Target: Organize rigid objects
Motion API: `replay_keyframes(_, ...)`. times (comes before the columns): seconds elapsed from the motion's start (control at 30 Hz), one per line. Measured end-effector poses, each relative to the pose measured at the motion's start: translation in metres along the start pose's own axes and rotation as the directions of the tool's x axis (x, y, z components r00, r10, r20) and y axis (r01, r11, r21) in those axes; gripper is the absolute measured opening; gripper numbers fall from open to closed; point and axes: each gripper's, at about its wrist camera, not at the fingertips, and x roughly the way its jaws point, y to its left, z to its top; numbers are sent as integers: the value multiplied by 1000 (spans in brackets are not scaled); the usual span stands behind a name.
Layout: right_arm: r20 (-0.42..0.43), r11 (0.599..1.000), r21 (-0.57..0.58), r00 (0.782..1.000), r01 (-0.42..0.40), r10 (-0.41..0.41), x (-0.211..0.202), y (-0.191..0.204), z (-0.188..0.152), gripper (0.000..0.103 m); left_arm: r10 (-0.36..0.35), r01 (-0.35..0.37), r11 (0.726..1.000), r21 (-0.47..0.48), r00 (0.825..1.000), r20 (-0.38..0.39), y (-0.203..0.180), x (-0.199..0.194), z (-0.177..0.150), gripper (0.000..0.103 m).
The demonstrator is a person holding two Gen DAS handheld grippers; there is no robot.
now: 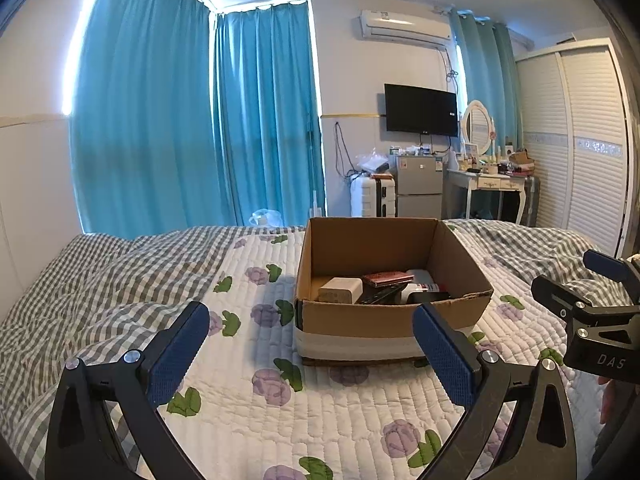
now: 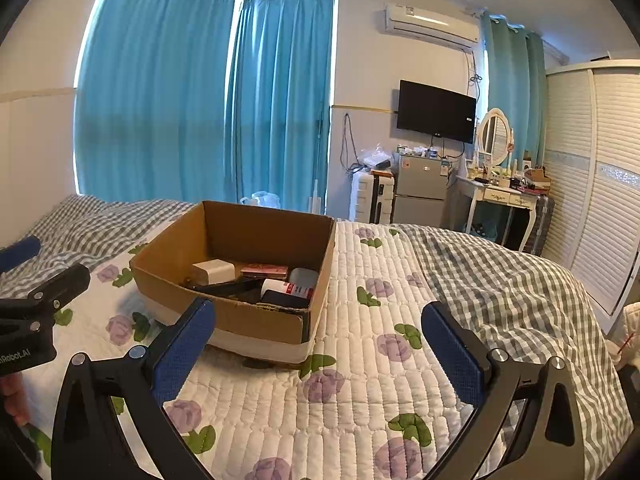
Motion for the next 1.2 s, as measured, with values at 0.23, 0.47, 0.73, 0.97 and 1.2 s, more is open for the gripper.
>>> replay_keyframes(0.23,-9,1000,0,1000,-1,1,4,0,-3,103,-7,6,1000,-9,1000,-11,2,1,0,103)
replay_keyframes(0.47,-8,1000,0,1000,1,-1,5,-1,-4,103,-16,16,1000,-12,1000,-13,2,1,0,103)
replay_keyframes(0.73,-8,1000,-1,1000,2,-2,6,-2,-5,103,-16,16,1000,-13,1000,-14,2,0,0,103)
replay_keyframes(0.97,-11,1000,-8,1000,4,-4,7,-2,-6,103,-19,19,1000,-3,1000,-15,0,2,-1,103)
replay_keyframes(1.2,-14,1000,-8,1000,3,-3,7,-2,-7,103,-18,18,1000,-5,1000,-17,1,2,-1,103)
